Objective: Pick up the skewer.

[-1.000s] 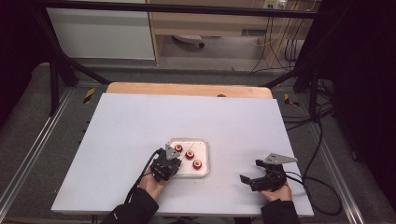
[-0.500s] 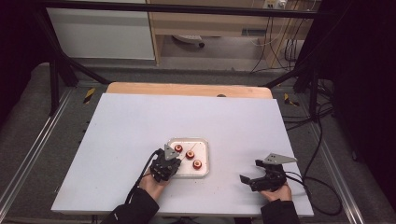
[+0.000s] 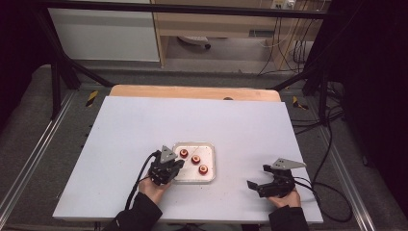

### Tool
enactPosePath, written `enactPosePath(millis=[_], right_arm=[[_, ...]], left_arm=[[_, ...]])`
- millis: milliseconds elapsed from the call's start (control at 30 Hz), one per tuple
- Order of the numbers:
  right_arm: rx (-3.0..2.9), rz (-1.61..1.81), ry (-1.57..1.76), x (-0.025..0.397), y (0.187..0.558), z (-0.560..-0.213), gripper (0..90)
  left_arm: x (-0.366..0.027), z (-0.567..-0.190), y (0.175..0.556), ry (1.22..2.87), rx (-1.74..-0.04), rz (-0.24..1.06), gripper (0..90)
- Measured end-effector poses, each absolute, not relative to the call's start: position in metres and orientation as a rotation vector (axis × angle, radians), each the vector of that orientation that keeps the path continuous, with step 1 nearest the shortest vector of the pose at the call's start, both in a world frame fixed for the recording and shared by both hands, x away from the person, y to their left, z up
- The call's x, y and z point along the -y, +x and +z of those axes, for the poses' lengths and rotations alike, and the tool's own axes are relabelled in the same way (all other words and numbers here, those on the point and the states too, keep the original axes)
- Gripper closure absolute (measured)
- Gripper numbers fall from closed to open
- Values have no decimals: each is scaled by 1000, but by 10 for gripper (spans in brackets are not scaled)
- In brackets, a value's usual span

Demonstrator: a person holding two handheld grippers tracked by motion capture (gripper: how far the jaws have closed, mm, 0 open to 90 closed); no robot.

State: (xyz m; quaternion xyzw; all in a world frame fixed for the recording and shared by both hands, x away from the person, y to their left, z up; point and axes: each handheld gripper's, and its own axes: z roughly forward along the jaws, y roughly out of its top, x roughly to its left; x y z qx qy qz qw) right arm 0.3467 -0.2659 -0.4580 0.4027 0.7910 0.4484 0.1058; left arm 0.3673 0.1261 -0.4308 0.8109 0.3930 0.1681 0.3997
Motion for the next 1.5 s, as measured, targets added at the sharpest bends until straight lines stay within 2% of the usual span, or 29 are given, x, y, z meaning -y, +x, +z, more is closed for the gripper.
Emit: enactPosePath(millis=[667, 1333, 1500], right_arm=[[-2344, 1301, 1093, 257, 345, -450, 16], [-2415, 1097, 851, 217, 342, -430, 26], [-2426, 1006, 727, 200, 339, -423, 52]], left_arm=[[-133, -411, 359, 2074, -819, 340, 883], [-111, -406, 359, 2198, -660, 267, 883], [-106, -403, 361, 2231, -633, 265, 883]])
